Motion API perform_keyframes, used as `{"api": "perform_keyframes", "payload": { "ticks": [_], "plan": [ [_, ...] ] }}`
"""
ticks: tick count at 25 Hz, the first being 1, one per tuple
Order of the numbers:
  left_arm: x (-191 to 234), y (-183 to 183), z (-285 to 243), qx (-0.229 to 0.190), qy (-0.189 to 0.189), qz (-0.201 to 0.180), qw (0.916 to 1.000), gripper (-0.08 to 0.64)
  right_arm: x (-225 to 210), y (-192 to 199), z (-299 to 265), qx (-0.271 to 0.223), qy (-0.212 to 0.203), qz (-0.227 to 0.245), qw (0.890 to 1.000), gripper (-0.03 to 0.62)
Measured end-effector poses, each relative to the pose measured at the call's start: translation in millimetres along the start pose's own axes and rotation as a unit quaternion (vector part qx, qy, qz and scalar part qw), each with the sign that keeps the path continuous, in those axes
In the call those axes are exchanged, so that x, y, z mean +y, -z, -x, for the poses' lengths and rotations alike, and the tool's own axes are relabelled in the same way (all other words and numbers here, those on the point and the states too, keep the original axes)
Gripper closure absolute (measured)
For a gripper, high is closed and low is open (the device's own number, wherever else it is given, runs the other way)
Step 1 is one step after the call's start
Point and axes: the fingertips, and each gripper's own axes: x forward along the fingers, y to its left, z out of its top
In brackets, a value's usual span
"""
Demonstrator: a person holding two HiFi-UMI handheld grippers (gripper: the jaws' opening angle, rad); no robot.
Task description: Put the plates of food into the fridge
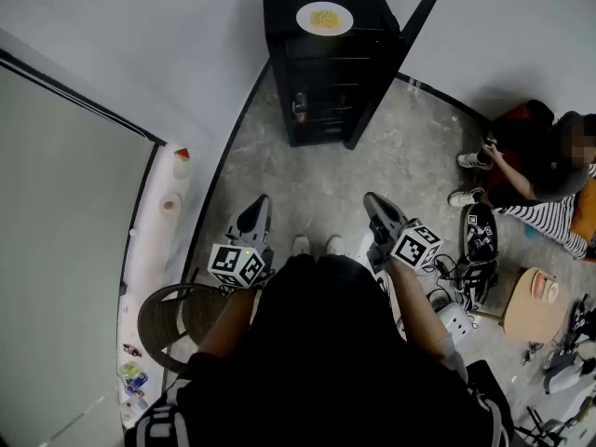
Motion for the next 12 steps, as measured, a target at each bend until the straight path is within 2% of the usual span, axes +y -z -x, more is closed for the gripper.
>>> {"api": "perform_keyframes", "payload": {
  "ticks": [6, 12],
  "plan": [
    [-1, 3, -8, 0.007, -0.015, -0.012, 0.9998, 0.54, -6, 0, 3, 0.005, -0.003, 0.007, 1.0, 0.568],
    [0, 12, -7, 0.018, -0.026, 0.002, 0.9995, 0.54, -11, 7, 3, 0.007, -0.007, -0.008, 1.0, 0.569]
  ]
}}
